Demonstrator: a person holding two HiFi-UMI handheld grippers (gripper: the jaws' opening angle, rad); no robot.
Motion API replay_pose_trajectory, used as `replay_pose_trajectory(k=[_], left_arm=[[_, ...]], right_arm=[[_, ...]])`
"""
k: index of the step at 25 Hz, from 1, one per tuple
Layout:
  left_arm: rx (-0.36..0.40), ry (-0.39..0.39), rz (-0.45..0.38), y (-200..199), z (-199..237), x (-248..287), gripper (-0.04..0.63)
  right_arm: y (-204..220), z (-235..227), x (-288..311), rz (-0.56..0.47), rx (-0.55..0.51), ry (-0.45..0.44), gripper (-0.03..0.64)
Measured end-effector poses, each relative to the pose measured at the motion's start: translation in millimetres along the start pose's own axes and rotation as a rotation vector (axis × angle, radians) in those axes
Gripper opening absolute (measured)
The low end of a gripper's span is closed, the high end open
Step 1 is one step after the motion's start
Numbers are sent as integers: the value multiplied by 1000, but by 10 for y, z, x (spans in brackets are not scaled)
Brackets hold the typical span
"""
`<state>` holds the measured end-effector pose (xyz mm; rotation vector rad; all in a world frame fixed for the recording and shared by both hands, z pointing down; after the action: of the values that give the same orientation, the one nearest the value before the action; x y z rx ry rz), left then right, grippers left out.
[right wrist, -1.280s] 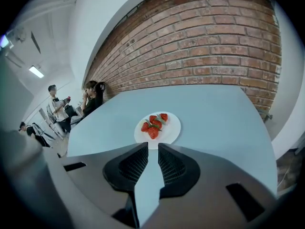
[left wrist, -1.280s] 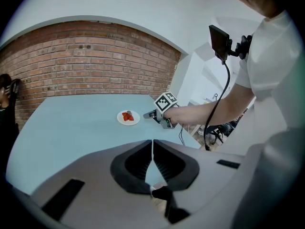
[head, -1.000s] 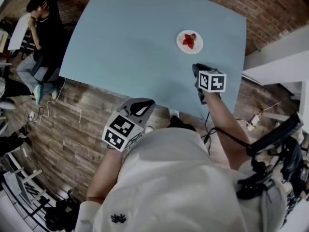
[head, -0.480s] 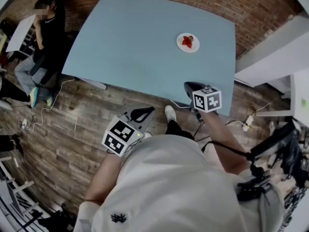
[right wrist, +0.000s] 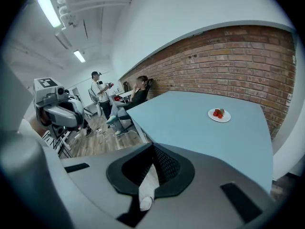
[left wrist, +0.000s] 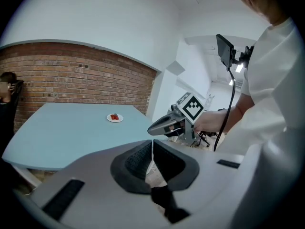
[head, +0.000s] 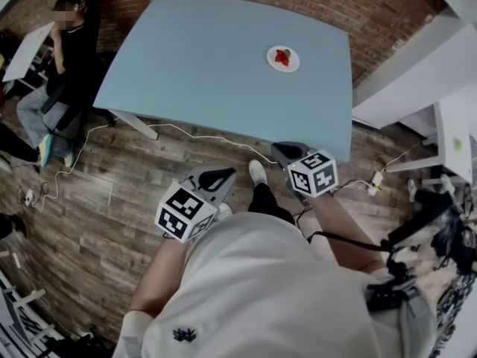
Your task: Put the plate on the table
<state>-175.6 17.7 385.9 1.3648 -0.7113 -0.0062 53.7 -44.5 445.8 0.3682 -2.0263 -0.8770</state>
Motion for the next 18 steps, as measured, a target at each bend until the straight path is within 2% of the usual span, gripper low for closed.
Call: replay_pose_trajectory(k=[11,18], left_arm=[[28,43,8,106,-230,-85,11],[12,52,-1,171,-231,-155,11]], right_arm=[[278,377,-286,-25,-40,13,9],[293,536,-274,-41,-64,1,9]])
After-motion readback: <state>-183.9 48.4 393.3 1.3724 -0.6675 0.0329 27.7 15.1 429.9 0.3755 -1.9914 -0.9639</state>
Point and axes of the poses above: the fingertips, and each gripper's own axes: x forward along the fingers, z to its left, y out of its underside, the point moved 9 cm from there along -x, backward along the fingers, and after that the axes turned 13 degrees about x, right-handed, at the moved point
